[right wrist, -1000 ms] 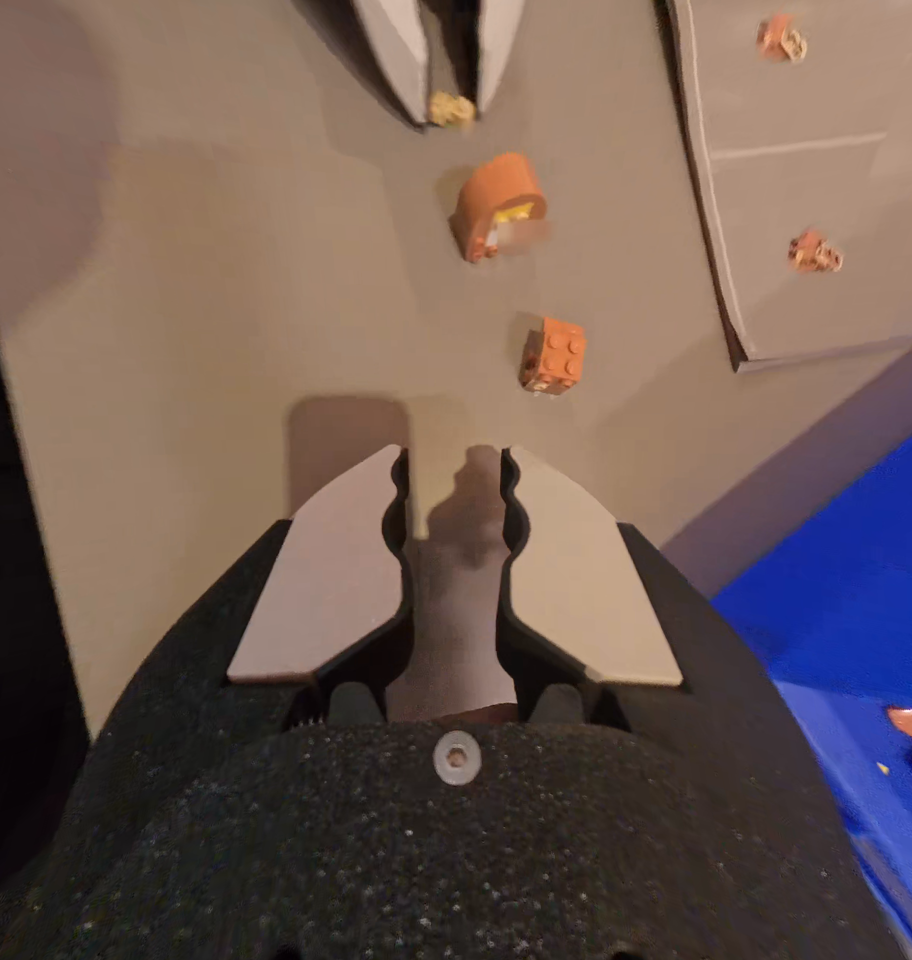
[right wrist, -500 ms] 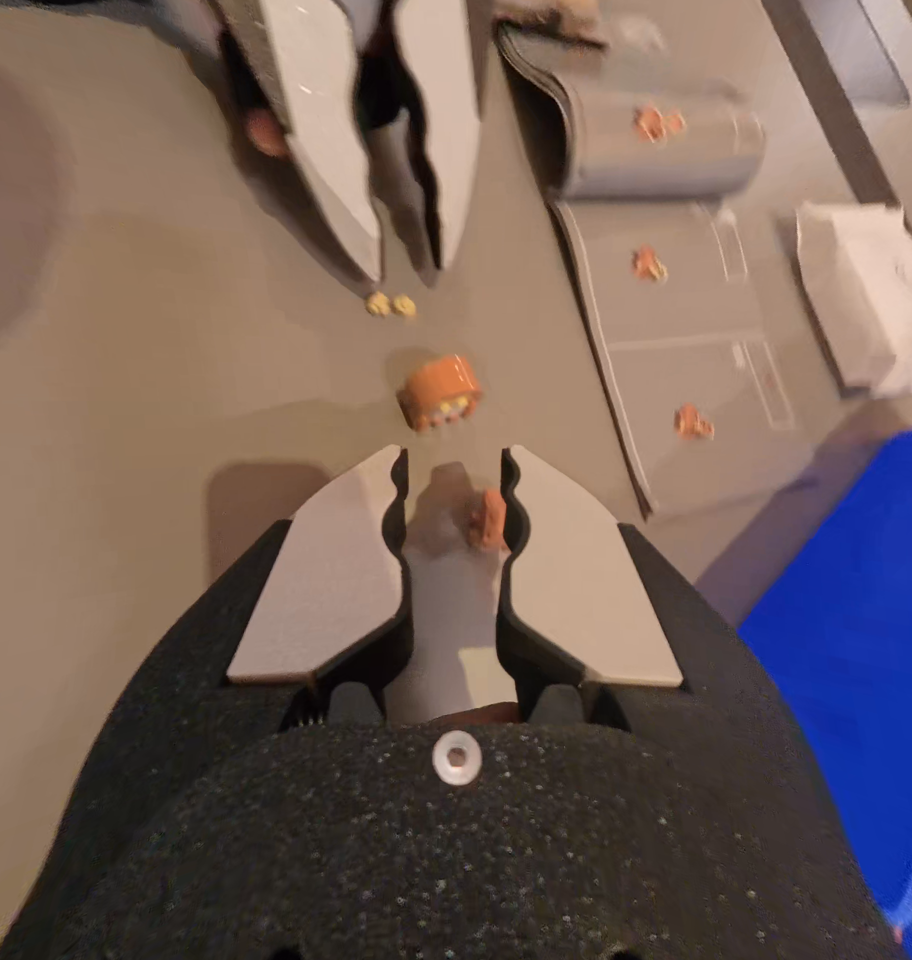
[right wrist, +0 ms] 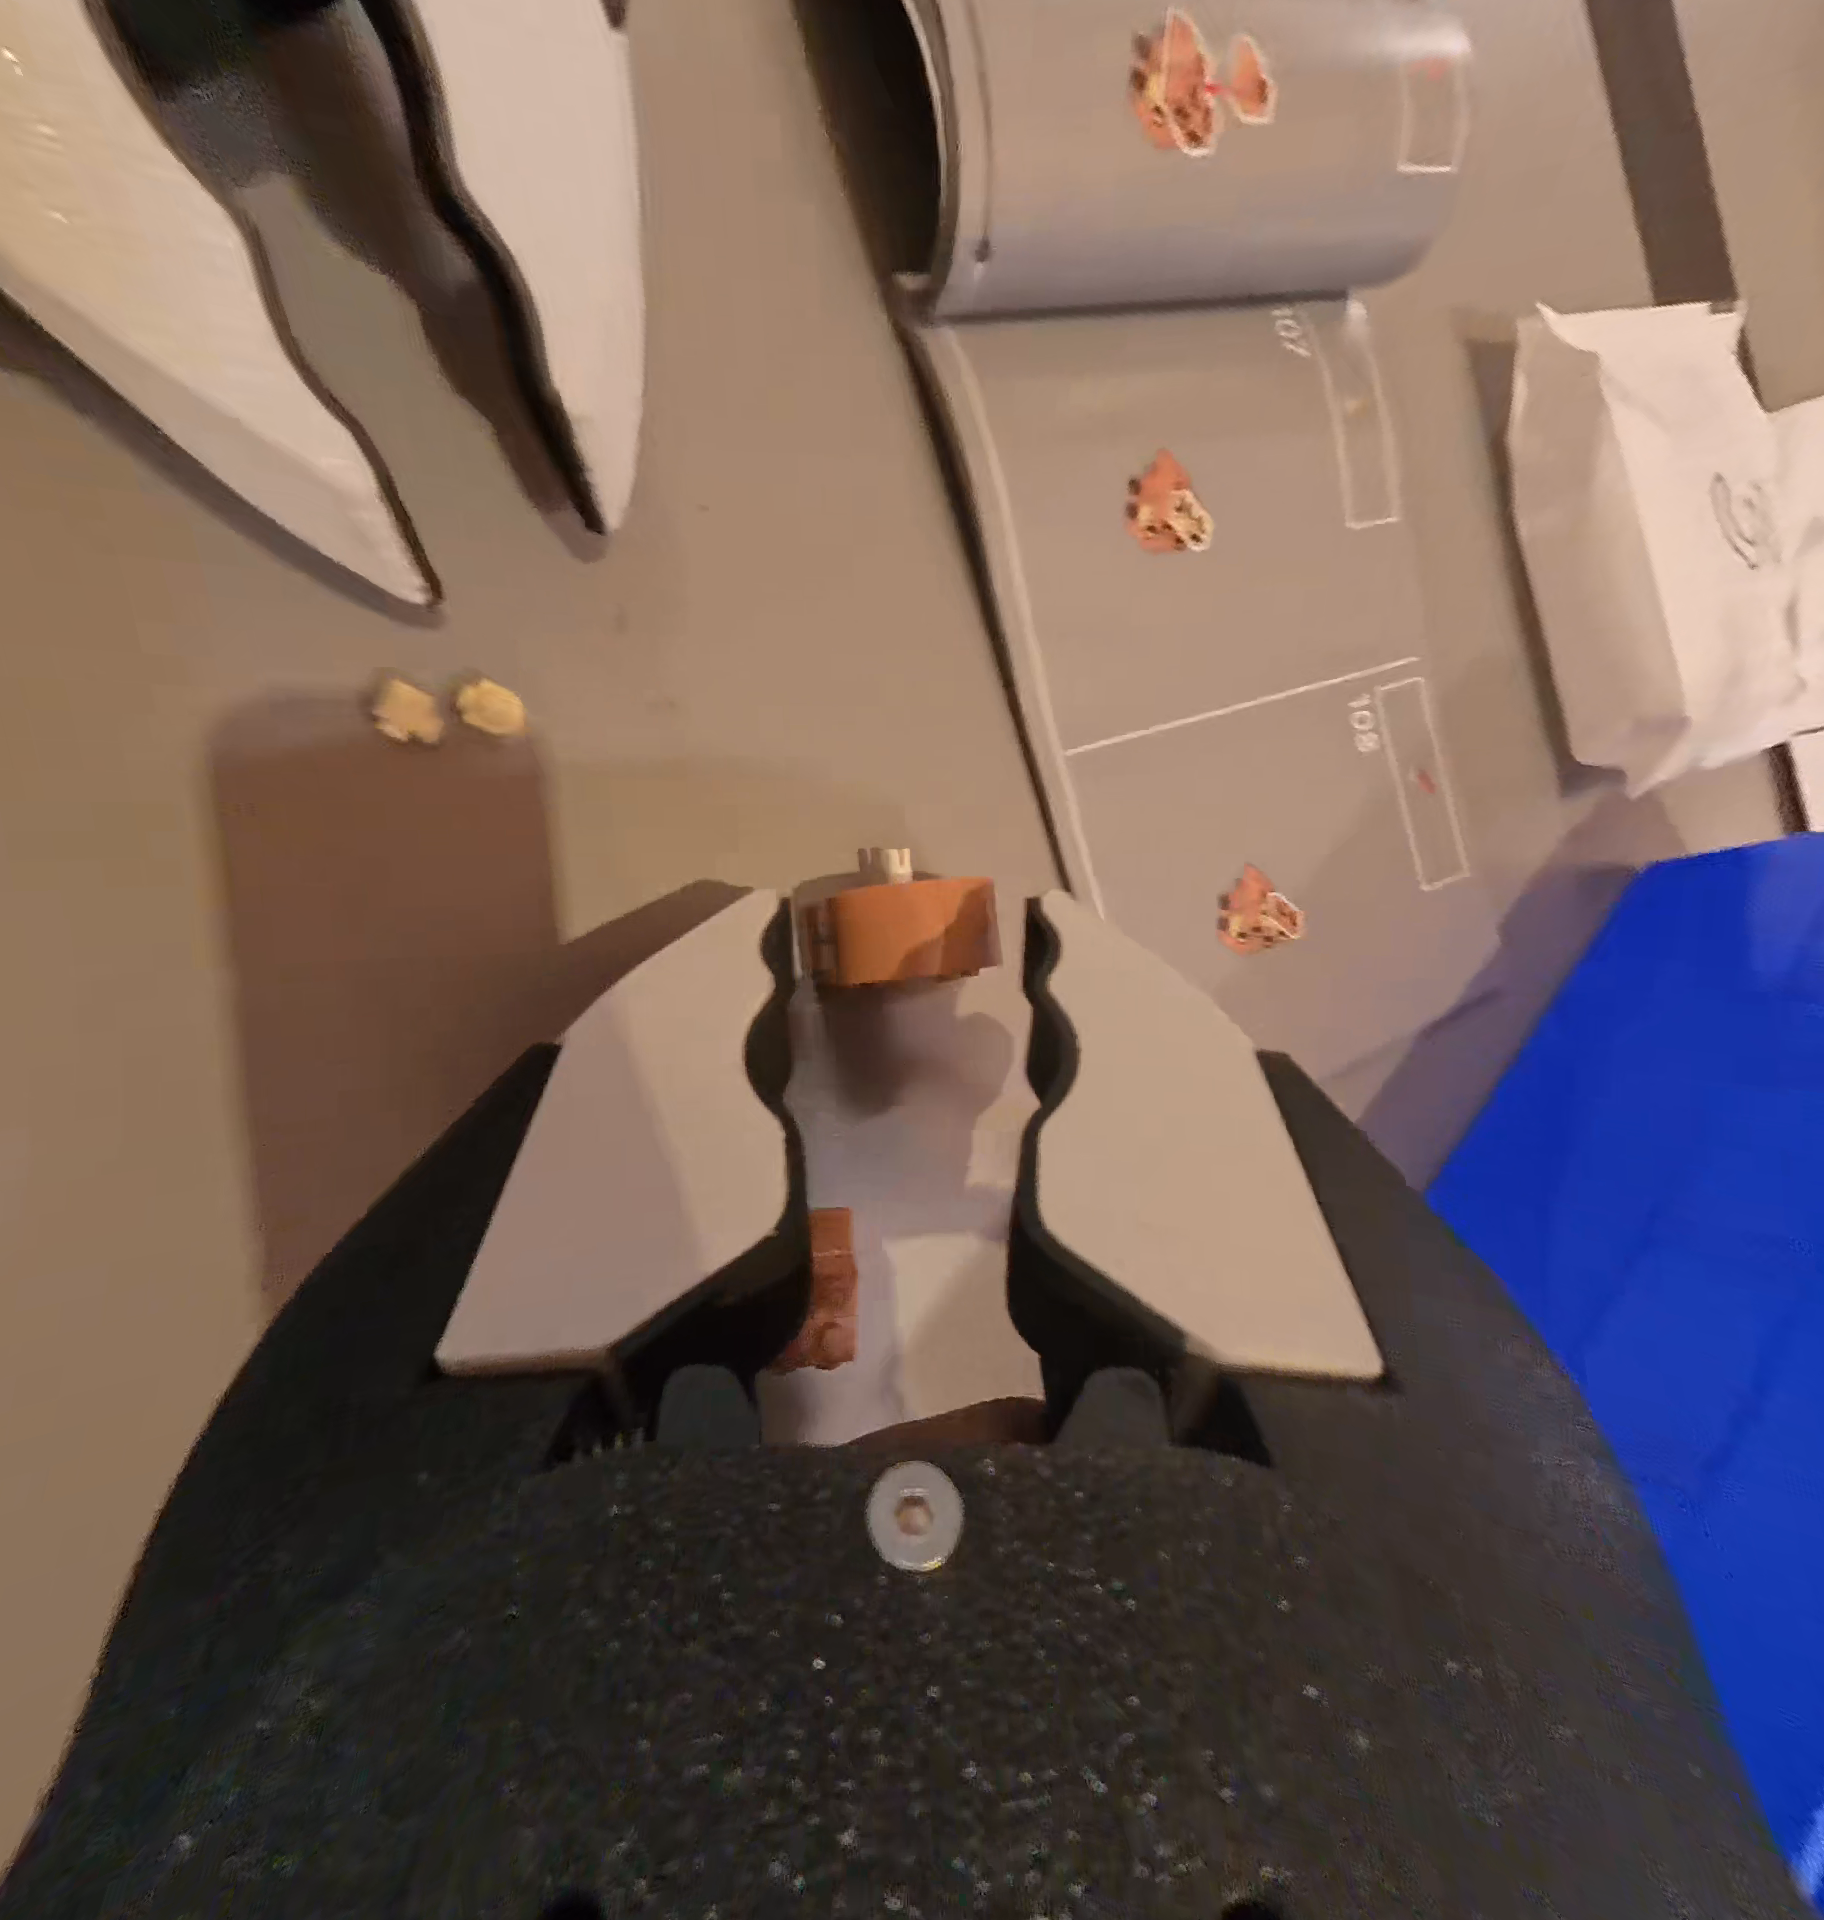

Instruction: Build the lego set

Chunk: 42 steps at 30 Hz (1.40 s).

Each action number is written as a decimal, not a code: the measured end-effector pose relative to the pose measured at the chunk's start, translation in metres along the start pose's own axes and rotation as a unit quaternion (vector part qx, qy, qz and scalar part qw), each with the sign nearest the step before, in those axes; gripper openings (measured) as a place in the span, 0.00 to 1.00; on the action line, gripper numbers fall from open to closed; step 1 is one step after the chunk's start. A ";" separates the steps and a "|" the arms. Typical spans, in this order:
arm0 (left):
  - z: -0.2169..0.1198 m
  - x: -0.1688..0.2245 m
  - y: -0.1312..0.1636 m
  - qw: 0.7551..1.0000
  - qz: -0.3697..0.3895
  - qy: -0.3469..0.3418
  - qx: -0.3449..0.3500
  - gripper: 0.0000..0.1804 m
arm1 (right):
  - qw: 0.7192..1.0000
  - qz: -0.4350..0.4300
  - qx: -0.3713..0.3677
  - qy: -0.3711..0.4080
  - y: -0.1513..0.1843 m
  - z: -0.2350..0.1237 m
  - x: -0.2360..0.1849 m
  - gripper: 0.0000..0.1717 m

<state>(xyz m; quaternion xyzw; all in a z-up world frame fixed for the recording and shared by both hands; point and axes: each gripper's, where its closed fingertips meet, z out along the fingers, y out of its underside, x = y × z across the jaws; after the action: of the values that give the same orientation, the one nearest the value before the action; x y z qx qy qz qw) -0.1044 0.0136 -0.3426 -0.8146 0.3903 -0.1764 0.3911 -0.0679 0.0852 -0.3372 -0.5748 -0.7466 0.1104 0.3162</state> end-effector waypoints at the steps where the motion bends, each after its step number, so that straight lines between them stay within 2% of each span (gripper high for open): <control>1: -0.001 0.000 0.000 1.000 -0.001 -0.002 0.000 0.14 | 1.000 0.001 0.003 0.004 0.000 -0.003 0.002 0.28; 5: -0.003 -0.001 0.001 1.000 -0.006 -0.005 0.004 0.14 | 0.997 0.043 0.060 -0.002 0.002 -0.036 0.003 0.28; 8: -0.005 -0.002 0.001 1.000 -0.010 -0.004 0.007 0.14 | 0.992 0.095 0.077 -0.022 0.023 -0.056 -0.004 0.26; 12: -0.004 -0.003 0.002 1.000 -0.015 -0.005 0.003 0.14 | 0.991 0.122 0.048 -0.019 0.051 -0.053 -0.009 0.26; 17: -0.005 -0.003 0.001 1.000 -0.017 -0.005 0.008 0.13 | 0.992 0.116 0.020 -0.034 0.057 -0.040 -0.015 0.22; 20: -0.006 -0.004 0.000 1.000 -0.020 -0.005 0.013 0.13 | 0.994 0.097 0.024 -0.047 0.053 -0.036 -0.021 0.10; 21: -0.006 -0.004 0.000 1.000 -0.021 -0.004 0.013 0.13 | 0.994 0.091 0.030 -0.053 0.050 -0.034 -0.024 0.10; 33: -0.004 0.006 0.003 1.000 -0.003 0.017 0.000 0.13 | 0.993 0.019 0.071 -0.097 0.001 -0.012 -0.050 0.11; 37: -0.002 0.013 0.002 1.000 0.008 0.029 -0.004 0.13 | 0.993 0.009 0.090 -0.076 -0.001 -0.010 -0.046 0.20; 42: 0.003 0.027 -0.002 0.998 0.009 0.059 -0.003 0.07 | 0.988 0.011 0.145 -0.048 -0.004 -0.023 -0.039 0.20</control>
<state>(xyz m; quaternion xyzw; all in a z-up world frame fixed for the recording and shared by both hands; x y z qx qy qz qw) -0.0841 -0.0051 -0.3432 -0.8007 0.4203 -0.2192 0.3663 -0.0513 0.0432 -0.3305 -0.5246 -0.7307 0.2486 0.3592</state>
